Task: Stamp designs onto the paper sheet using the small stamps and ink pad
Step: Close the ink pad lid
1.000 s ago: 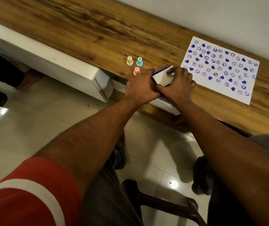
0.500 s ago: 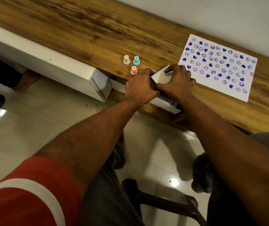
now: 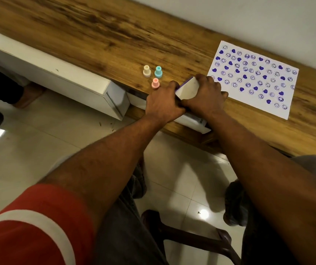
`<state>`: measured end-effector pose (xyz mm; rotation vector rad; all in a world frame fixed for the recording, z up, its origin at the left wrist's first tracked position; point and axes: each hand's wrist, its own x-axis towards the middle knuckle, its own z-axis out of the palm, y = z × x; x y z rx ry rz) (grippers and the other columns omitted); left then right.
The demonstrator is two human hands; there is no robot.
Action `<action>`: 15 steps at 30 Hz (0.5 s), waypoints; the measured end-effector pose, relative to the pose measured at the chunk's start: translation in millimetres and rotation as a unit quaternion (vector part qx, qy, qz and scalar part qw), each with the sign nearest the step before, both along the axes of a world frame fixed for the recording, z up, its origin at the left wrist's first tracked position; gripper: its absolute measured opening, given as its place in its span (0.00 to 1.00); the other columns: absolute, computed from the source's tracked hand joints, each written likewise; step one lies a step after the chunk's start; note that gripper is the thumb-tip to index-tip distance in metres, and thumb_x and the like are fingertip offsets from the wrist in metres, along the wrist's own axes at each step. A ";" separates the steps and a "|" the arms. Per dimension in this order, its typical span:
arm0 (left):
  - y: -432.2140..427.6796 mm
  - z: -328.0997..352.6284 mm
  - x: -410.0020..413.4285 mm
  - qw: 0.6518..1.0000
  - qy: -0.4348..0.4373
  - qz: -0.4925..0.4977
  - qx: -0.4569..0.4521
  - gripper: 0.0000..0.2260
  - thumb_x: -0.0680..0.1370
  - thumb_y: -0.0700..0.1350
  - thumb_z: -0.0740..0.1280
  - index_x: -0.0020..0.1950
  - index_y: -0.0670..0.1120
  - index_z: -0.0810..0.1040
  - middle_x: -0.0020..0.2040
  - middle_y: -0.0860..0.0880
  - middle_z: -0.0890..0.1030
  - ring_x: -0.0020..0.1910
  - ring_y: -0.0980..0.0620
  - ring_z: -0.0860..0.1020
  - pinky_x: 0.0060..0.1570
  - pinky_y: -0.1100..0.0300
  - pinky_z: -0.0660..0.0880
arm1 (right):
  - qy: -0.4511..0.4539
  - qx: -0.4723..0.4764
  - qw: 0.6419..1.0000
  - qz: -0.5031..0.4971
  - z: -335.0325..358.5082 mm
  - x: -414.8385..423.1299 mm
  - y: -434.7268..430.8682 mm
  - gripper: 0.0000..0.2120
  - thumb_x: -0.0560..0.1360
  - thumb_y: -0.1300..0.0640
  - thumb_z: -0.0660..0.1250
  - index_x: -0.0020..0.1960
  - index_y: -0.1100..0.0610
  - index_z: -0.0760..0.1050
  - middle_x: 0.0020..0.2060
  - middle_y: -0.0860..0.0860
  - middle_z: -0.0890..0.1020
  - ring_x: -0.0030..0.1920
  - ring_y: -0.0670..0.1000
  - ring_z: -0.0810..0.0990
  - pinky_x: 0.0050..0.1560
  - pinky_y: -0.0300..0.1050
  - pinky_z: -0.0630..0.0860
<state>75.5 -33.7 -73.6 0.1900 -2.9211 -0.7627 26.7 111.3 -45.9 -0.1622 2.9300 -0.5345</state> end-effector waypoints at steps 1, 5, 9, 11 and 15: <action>-0.1 -0.6 0.2 1.000 0.003 0.003 -0.001 0.36 0.66 0.66 0.74 0.69 0.50 0.74 0.56 0.49 0.84 0.54 0.47 0.83 0.44 0.56 0.75 | 0.012 0.015 1.000 0.008 -0.6 0.4 0.2 0.45 0.62 0.29 0.71 0.74 0.48 0.67 0.67 0.50 0.75 0.67 0.58 0.72 0.62 0.62 0.67; 0.4 -1.3 1.9 1.000 0.000 0.026 0.006 0.32 0.67 0.64 0.73 0.66 0.50 0.75 0.53 0.50 0.84 0.52 0.47 0.84 0.46 0.52 0.81 | 0.046 0.050 0.997 0.047 -2.5 -1.2 0.2 0.46 0.62 0.25 0.66 0.73 0.49 0.70 0.66 0.50 0.77 0.65 0.58 0.73 0.60 0.60 0.67; 0.9 0.4 3.7 0.999 -0.003 0.035 0.012 0.32 0.67 0.64 0.74 0.66 0.51 0.76 0.51 0.51 0.84 0.50 0.48 0.84 0.43 0.54 0.80 | 0.046 0.046 0.996 0.067 -4.4 -5.2 -0.2 0.46 0.62 0.25 0.66 0.73 0.49 0.70 0.67 0.50 0.76 0.66 0.57 0.73 0.60 0.59 0.67; 1.1 2.9 3.8 0.999 -0.011 0.043 0.015 0.32 0.66 0.64 0.75 0.65 0.51 0.76 0.51 0.51 0.84 0.50 0.49 0.84 0.41 0.56 0.78 | 0.045 0.041 0.996 0.071 -6.0 -6.8 -0.6 0.46 0.62 0.26 0.66 0.74 0.49 0.70 0.67 0.50 0.76 0.66 0.57 0.72 0.59 0.59 0.67; 2.7 5.2 2.7 0.999 -0.022 0.046 0.008 0.32 0.67 0.63 0.77 0.66 0.50 0.75 0.52 0.51 0.84 0.50 0.49 0.84 0.39 0.58 0.74 | 0.050 0.039 0.994 0.086 -8.9 -10.0 1.1 0.46 0.62 0.27 0.66 0.75 0.48 0.70 0.68 0.49 0.75 0.67 0.57 0.71 0.59 0.58 0.65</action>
